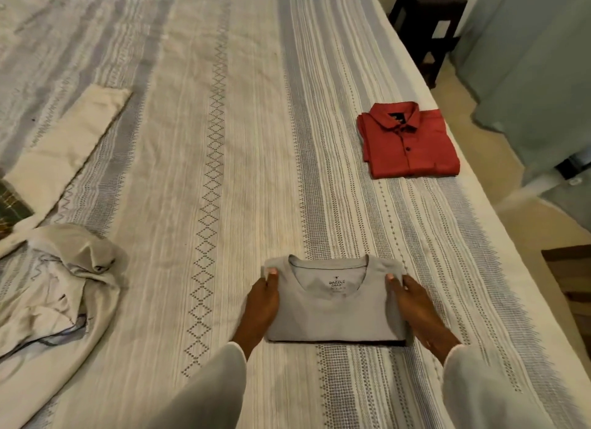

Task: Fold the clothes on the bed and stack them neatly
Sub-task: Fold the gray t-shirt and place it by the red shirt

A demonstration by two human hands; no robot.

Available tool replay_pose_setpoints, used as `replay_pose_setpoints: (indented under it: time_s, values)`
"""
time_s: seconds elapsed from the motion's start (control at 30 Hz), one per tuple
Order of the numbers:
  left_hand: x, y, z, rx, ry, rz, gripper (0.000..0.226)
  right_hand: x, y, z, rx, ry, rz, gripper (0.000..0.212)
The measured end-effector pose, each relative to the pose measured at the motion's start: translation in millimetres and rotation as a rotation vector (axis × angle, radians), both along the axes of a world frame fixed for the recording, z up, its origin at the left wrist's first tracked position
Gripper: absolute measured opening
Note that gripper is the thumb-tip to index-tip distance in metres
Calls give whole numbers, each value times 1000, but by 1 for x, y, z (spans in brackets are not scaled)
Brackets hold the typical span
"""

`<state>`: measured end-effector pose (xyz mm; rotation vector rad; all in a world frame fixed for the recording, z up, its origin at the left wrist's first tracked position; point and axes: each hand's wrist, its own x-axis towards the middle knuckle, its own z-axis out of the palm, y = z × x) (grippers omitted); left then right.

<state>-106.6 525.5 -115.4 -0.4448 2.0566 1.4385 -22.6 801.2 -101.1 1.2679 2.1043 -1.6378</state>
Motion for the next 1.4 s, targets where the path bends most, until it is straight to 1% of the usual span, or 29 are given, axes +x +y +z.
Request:
replay_pose_setpoints:
  time_s: [0.07,0.1,0.17,0.2,0.23,0.27,0.33,0.37,0.4,0.43,0.5,0.6,0.67,0.73,0.83,0.93,0.97,1.0,1.1,1.17,1.3,1.4]
  values:
    - [-2,5,-6,-43,27,-31,58,4,-13,1,153,36,69,40]
    - [-3,9,-6,-53,48,-33,55,6,-18,0,211,45,87,44]
    - [-7,17,-12,-45,94,14,46,5,-22,-3,312,47,111,49]
    - [-9,20,-12,-35,83,65,43,4,-23,-6,346,48,117,52]
    - [-12,21,-14,-23,33,137,44,3,-22,-9,365,59,115,53]
    - [-16,19,-15,-1,-61,221,49,2,-22,-11,373,87,109,52]
    - [-28,15,-12,145,-357,345,55,1,-17,-10,347,157,82,40]
    - [-34,12,-6,229,-469,349,55,0,-15,-8,329,193,66,34]
    - [-39,14,-2,267,-523,341,53,-1,-10,-5,305,226,52,31]
    - [-40,16,0,290,-536,334,50,-1,-6,-3,290,251,41,31]
    - [-40,32,4,316,-466,306,46,-3,8,1,273,289,21,35]
    - [-34,67,11,351,-286,247,44,-10,37,4,296,319,-12,40]
    - [-32,98,15,293,-107,163,45,-17,66,6,346,349,4,37]
    - [-35,131,23,209,53,122,45,-27,97,10,389,348,5,36]
    - [-49,189,25,130,193,124,44,-43,150,16,421,334,-14,28]
    - [-74,245,14,46,270,141,41,-66,207,16,472,348,-23,31]
    - [-81,250,11,11,304,141,39,-73,215,16,482,348,-29,32]
    - [-94,281,3,-25,344,155,38,-88,246,9,490,339,-38,31]
    - [-113,298,3,-82,418,162,40,-110,266,5,529,351,-44,30]
    - [-124,310,-3,-161,463,126,41,-120,279,-5,552,334,-19,31]
    - [-138,327,-32,-339,499,93,39,-128,297,-43,603,227,47,35]
    - [-138,330,-42,-421,501,61,39,-130,297,-53,653,158,70,32]
